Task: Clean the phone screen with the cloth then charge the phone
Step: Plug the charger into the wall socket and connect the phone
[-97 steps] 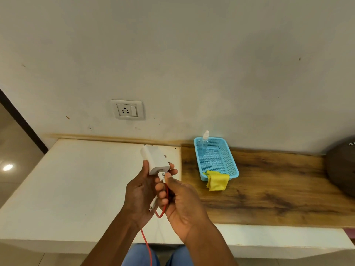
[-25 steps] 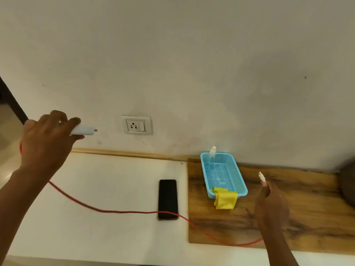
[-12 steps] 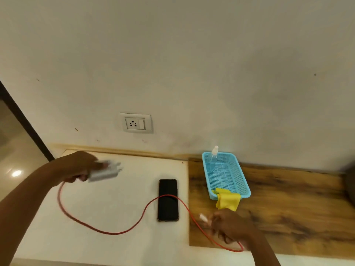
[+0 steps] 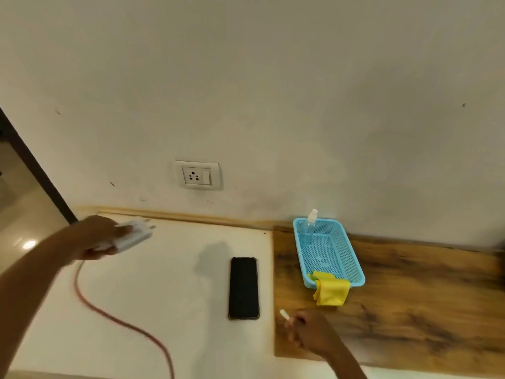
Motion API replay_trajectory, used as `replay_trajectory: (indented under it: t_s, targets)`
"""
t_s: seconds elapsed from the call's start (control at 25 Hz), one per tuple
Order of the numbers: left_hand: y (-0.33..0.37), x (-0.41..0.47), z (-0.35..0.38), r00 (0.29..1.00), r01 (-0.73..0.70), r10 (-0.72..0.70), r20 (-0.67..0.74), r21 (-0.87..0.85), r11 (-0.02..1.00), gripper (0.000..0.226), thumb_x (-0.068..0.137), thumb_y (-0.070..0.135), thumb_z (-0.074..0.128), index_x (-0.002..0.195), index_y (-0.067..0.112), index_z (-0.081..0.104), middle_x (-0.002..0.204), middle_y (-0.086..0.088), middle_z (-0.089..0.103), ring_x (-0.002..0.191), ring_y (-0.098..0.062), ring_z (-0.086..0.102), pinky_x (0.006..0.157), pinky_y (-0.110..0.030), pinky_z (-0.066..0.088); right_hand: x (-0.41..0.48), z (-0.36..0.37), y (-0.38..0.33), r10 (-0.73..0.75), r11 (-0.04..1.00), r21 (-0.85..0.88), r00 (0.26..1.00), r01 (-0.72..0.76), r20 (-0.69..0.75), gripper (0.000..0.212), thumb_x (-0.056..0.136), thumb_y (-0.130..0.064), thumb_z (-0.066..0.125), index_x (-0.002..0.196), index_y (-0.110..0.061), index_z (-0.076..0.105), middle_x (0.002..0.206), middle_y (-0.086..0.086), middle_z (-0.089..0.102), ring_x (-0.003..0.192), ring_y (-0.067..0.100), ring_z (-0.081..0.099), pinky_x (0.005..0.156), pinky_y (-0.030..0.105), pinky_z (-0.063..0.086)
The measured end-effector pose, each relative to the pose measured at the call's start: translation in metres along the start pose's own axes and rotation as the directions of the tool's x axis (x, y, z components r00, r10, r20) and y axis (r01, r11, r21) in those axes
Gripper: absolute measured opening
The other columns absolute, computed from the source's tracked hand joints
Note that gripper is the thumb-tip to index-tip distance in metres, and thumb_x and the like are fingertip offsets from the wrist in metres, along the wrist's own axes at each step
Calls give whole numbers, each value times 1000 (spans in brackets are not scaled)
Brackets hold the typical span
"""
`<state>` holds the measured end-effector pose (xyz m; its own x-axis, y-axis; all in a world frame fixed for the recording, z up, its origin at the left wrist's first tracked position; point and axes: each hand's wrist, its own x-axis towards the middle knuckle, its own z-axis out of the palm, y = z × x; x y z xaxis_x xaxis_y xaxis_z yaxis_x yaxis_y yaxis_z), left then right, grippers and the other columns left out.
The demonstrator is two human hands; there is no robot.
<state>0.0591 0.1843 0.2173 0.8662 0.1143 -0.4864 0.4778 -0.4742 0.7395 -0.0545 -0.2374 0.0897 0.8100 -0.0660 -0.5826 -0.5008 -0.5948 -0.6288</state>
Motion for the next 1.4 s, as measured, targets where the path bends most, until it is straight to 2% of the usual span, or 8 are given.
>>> replay_trajectory:
  t_s: [0.08, 0.16, 0.28, 0.44, 0.76, 1.16, 1.24, 1.4]
  targets:
    - [14, -6, 45, 997, -17, 30, 71, -179, 984, 20, 90, 18, 58, 79, 1, 57, 65, -14, 58, 53, -19, 52, 49, -21, 42, 20, 41, -3, -22, 999, 42, 999, 24, -44, 17, 92, -13, 49, 82, -16, 62, 76, 0, 64, 62, 8, 58, 58, 20, 51]
    - [21, -2, 79, 995, -12, 45, 90, -340, 940, 14, 91, 14, 55, 90, 1, 56, 76, -16, 59, 64, -23, 55, 57, -26, 41, 34, 70, -4, -38, 988, 145, 991, 57, -128, 15, 93, -11, 50, 90, -12, 64, 85, 5, 64, 68, 9, 56, 73, 23, 54]
    - [28, 20, 105, 999, 14, 7, 42, -488, 873, 17, 90, 15, 57, 102, 4, 54, 85, -12, 58, 69, -22, 51, 62, -29, 41, 48, 88, -14, 29, 953, 296, 955, 63, -296, 21, 95, -17, 50, 102, -2, 63, 92, 6, 63, 72, 6, 53, 65, 10, 45]
    - [39, 52, 117, 999, -12, -10, -35, -590, 807, 25, 90, 16, 58, 112, 3, 56, 98, -16, 58, 74, -22, 50, 62, -28, 41, 55, 87, -19, 41, 934, 343, 924, 99, -380, 14, 92, -20, 50, 100, -20, 61, 91, -3, 64, 81, 12, 57, 71, 23, 42]
    - [65, 104, 115, 980, -65, -84, -178, -696, 715, 38, 88, 18, 61, 119, -2, 54, 106, -21, 59, 73, -22, 53, 59, -26, 45, 82, 82, -21, 72, 895, 445, 972, 36, -224, 18, 91, -14, 52, 83, -28, 59, 85, -8, 66, 75, 6, 61, 62, 10, 46]
    - [72, 133, 105, 969, -42, -127, -213, -644, 764, 44, 88, 24, 61, 122, -2, 51, 122, -23, 60, 94, -27, 58, 60, -27, 43, 84, 82, -25, 42, 836, 526, 939, 154, -342, 22, 90, -10, 54, 76, -24, 64, 76, -1, 70, 70, 12, 64, 65, 21, 50]
    - [79, 137, 102, 965, -59, -122, -234, -642, 765, 47, 87, 25, 62, 123, -3, 50, 123, -24, 59, 92, -27, 58, 57, -26, 42, 83, 78, -25, 43, 805, 575, 954, 144, -298, 14, 90, -16, 56, 81, -17, 66, 74, 1, 70, 66, 12, 64, 61, 19, 52]
    - [96, 144, 100, 941, -24, -195, -278, -626, 779, 40, 88, 17, 60, 122, 0, 49, 123, -20, 59, 84, -24, 64, 53, -23, 41, 87, 75, -26, 60, 764, 636, 969, 110, -240, 33, 89, -19, 55, 97, 12, 62, 65, 5, 63, 59, 14, 57, 48, 5, 48]
